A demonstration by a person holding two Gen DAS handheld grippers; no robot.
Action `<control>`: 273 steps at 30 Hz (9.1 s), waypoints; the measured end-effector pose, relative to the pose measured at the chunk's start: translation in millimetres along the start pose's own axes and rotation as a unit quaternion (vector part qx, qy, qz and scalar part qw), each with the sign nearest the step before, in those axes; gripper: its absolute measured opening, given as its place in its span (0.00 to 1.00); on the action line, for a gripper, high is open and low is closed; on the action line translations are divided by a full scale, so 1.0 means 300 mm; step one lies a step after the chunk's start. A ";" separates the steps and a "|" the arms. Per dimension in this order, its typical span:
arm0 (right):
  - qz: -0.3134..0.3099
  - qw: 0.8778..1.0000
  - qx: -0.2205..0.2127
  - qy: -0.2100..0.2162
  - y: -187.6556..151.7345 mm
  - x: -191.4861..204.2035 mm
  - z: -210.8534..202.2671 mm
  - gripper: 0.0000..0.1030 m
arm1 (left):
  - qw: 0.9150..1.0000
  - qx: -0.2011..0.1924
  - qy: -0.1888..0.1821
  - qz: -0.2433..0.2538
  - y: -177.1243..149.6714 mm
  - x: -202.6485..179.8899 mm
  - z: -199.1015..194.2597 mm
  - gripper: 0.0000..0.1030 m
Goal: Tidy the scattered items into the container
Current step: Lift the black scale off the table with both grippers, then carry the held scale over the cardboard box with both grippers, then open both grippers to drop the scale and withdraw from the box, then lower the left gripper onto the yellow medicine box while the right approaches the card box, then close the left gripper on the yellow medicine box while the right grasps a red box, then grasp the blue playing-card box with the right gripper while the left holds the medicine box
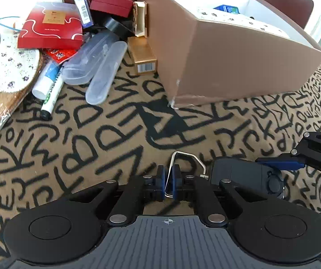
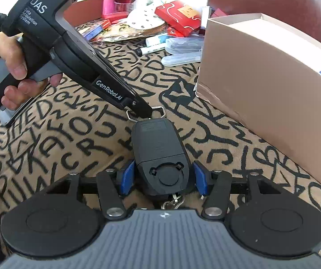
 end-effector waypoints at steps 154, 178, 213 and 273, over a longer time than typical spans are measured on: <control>0.010 0.994 -0.067 0.089 0.844 0.569 0.585 0.91 | 0.952 -0.105 0.187 -0.218 -0.318 1.144 -0.320 0.82; -0.020 0.997 -0.030 0.063 0.893 0.632 0.718 0.66 | 0.966 -0.106 0.180 -0.153 -0.316 1.115 -0.276 0.65; 0.050 0.997 0.027 0.060 0.475 0.353 0.324 0.20 | 0.974 -0.051 0.167 -0.148 -0.359 0.847 -0.281 0.66; 0.130 0.987 0.033 -0.086 0.003 -0.039 0.021 0.64 | 0.994 -0.032 0.088 -0.053 -0.238 -0.037 -0.092 0.74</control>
Point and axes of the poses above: each gripper's, at about its wrist camera, not at the fingertips, and z roughly the way its jaws point, x to its left, y to its top, the point moved 9 cm from there along z, roughly the way its jaws point, and after that the axes turned 4 degrees about z, right-handed, at the moved point
